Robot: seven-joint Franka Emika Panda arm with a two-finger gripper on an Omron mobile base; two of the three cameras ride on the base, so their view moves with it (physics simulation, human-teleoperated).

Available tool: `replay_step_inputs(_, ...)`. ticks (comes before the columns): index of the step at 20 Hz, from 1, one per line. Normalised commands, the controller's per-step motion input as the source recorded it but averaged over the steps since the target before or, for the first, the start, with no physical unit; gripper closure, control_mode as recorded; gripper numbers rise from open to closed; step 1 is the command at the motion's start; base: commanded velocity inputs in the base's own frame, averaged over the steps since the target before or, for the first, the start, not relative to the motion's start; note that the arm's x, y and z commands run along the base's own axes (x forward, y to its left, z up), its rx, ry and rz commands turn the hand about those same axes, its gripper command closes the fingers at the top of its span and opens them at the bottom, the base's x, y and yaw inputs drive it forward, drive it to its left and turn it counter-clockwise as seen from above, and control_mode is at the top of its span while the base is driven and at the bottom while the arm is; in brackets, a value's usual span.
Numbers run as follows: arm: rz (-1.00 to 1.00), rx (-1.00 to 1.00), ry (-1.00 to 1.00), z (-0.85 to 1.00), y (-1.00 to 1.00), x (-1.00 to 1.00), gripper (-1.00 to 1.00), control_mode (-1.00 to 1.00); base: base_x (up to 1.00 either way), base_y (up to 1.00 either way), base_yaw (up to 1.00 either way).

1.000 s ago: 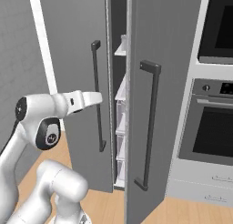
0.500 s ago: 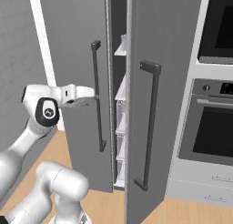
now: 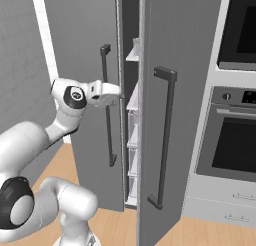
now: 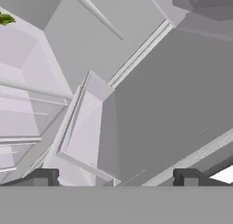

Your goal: Take the strawberry from the fridge and place it on top of the pancake, located on the dining counter.

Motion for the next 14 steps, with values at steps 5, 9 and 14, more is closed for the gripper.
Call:
replay_step_inputs(5,0.0,0.0,0.0,0.0,-0.49,0.43,-1.0,-1.0,0.0,0.0,0.0)
replay_step_inputs(9,0.0,0.0,0.0,0.0,-0.38,0.22,-1.0,-1.0,0.0,0.0,0.0)
replay_step_inputs(14,0.0,0.0,0.0,0.0,-0.44,0.0,-1.0,-1.0,0.0,0.0,0.0)
